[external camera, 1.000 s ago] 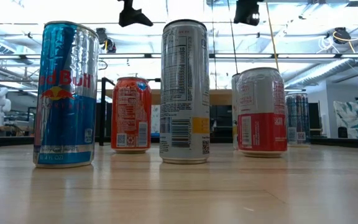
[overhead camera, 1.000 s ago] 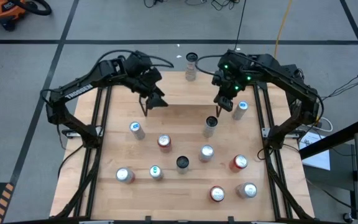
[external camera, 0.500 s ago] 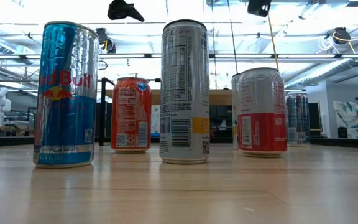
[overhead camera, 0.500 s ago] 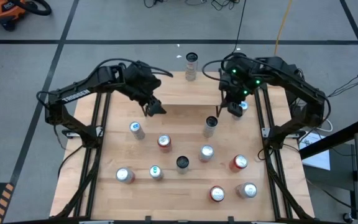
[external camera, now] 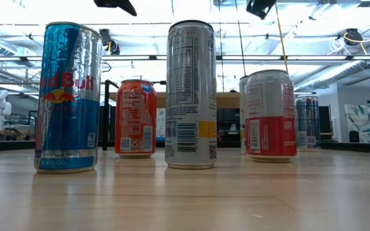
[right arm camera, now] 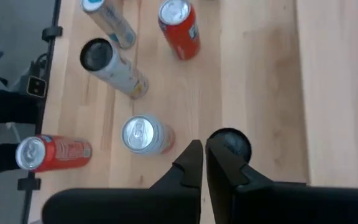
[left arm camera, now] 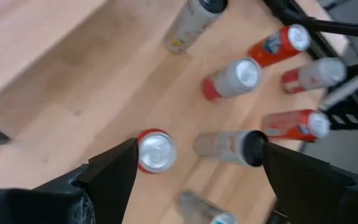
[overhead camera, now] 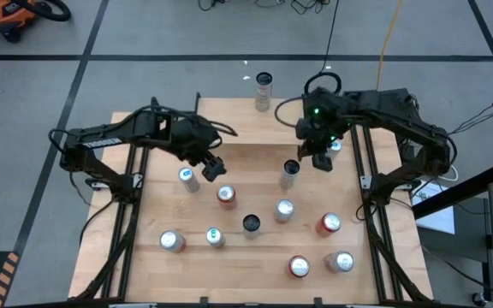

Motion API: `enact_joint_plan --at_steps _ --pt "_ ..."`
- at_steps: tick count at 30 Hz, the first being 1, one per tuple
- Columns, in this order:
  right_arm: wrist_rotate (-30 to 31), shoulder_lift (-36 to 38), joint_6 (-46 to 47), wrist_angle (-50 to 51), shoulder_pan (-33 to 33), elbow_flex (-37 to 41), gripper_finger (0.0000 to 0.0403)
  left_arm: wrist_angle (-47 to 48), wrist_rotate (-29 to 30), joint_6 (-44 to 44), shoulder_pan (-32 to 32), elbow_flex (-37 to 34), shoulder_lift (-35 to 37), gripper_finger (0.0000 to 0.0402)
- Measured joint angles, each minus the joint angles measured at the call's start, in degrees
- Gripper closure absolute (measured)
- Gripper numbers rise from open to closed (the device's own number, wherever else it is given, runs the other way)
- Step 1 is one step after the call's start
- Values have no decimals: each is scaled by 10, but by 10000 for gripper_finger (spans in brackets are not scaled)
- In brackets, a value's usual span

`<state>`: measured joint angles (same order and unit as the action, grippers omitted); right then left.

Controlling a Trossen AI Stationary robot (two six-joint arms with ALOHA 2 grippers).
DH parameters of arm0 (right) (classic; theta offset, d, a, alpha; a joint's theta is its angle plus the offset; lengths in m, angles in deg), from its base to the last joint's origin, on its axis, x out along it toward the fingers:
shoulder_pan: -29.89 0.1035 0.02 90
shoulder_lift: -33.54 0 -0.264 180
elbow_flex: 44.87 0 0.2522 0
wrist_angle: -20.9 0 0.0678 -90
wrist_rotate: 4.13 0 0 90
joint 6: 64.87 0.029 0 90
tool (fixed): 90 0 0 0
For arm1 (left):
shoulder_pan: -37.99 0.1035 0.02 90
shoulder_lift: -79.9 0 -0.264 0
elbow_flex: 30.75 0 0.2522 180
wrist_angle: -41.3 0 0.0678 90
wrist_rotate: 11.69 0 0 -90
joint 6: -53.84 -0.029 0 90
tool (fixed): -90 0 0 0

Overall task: Place canned beverage on shelf
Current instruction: Put the middle right white-yellow soda can aligned with the other white-yellow can on the shelf

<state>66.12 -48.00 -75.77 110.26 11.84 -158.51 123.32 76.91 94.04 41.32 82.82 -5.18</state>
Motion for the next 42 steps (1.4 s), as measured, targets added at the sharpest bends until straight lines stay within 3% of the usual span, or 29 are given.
enact_joint_plan --at_steps 3,10,16,24,36,42 --pt "0 15 20 -29 3 70 403 29 48 14 -8 0 0 61" --pt "0 32 111 -48 8 179 403 64 53 -39 -8 0 0 61" --pt "0 32 191 -64 26 178 403 62 55 -89 -7 0 0 61" --pt "17 33 294 -87 76 154 399 57 107 -147 -27 0 0 61" --pt "85 32 280 -98 114 153 289 56 88 -187 -99 0 18 61" --pt "138 41 295 -38 114 153 244 42 75 -186 -133 0 31 61"
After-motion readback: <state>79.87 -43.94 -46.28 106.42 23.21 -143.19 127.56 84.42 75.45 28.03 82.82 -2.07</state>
